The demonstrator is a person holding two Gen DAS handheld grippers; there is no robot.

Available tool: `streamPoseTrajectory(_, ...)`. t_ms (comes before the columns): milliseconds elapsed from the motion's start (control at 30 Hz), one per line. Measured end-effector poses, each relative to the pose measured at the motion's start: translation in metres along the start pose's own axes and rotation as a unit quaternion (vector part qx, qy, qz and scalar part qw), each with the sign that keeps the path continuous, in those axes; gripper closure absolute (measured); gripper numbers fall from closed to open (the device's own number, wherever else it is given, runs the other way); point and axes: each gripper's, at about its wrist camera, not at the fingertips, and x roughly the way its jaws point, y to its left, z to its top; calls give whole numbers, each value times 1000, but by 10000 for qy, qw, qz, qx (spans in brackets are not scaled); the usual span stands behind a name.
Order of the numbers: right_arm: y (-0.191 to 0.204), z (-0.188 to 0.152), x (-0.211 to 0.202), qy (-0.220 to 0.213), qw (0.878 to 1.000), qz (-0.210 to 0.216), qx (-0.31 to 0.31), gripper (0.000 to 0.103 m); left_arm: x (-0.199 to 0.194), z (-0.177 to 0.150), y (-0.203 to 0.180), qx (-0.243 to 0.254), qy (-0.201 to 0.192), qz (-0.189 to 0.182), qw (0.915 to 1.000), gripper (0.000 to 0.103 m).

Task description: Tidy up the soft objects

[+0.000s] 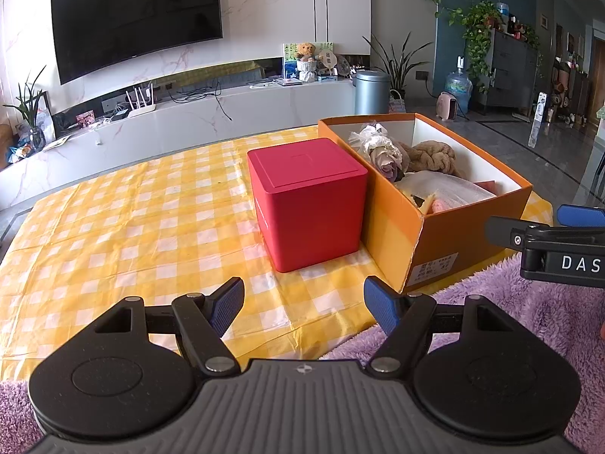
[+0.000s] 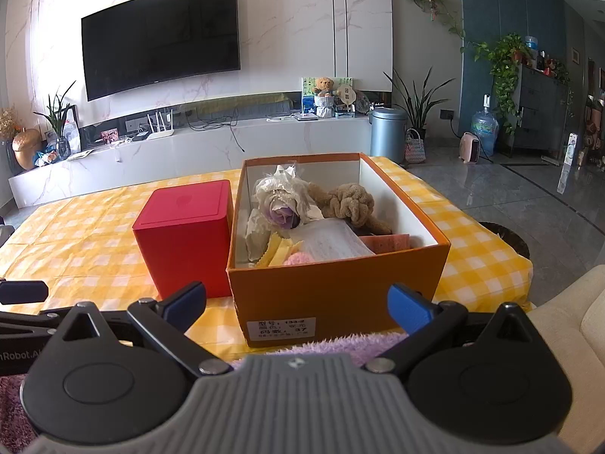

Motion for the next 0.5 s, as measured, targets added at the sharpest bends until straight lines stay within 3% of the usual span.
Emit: streamPoseTrajectory(500, 0, 0, 0, -2, 10000, -1, -2, 3, -2, 0, 2, 3, -8, 16, 10000, 18)
